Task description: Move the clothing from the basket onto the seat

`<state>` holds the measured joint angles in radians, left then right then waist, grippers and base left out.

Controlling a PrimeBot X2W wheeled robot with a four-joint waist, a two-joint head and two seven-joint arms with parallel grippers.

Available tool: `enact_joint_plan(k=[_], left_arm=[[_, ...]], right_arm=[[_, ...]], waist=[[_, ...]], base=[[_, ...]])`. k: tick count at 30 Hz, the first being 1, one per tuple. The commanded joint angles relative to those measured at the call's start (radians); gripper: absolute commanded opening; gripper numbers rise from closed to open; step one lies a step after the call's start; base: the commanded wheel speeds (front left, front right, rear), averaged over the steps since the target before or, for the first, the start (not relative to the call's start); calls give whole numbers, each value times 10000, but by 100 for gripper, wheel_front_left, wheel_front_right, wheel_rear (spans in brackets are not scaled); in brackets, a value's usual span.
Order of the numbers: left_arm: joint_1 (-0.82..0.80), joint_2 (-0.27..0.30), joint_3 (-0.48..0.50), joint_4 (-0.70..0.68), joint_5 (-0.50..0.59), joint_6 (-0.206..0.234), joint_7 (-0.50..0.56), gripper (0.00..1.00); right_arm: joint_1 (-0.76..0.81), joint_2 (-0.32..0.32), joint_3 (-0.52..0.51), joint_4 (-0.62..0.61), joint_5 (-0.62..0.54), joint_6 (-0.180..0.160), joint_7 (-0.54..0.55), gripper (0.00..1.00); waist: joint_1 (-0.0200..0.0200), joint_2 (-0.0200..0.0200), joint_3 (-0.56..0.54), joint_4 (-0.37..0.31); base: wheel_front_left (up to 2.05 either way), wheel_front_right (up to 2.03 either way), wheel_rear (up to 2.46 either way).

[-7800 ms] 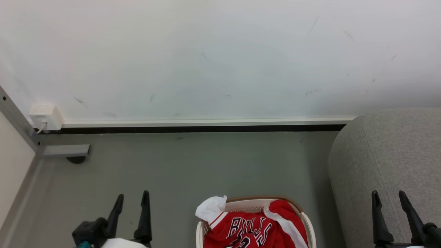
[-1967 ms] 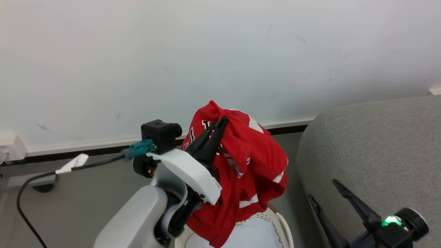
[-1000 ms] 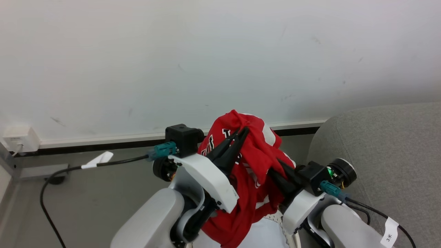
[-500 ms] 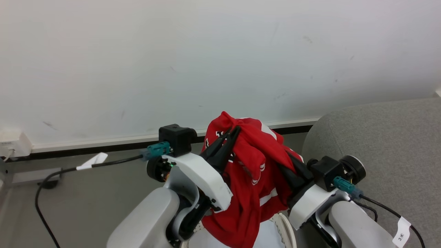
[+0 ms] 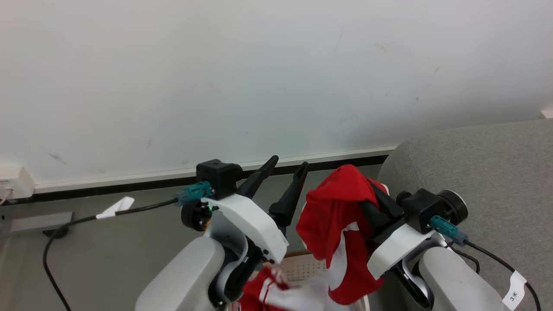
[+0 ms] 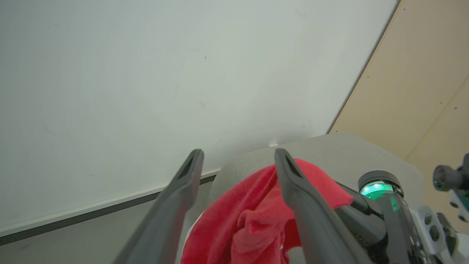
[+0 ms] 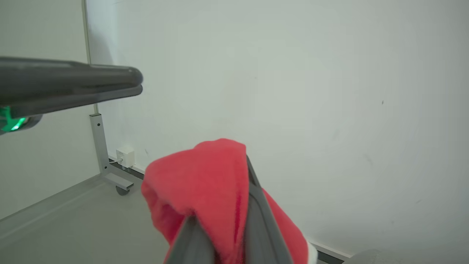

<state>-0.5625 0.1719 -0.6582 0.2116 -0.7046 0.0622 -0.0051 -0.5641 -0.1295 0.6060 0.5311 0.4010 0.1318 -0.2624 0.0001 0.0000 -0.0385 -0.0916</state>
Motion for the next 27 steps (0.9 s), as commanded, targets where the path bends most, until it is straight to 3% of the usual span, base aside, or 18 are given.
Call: enact_joint_plan(k=[1, 16, 27], left_arm=[[-40, 13, -2, 13, 72, -8, -47, 100], [15, 40, -96, 187, 37, 69, -117, 100], [313, 35, -232, 199, 91, 101, -335, 100]], right_arm=[[166, -21, -52, -47, -107, -21, -35, 0], [-7, -240, -327, -206, -143, -21, -36, 0], [-270, -758, -630, -541, -161, -21, -35, 0]], waist=[[-1, 0, -1, -2], [-1, 0, 18, -227], [-1, 0, 182, -1193]], base=[[0, 0, 0], [0, 0, 0], [0, 0, 0]])
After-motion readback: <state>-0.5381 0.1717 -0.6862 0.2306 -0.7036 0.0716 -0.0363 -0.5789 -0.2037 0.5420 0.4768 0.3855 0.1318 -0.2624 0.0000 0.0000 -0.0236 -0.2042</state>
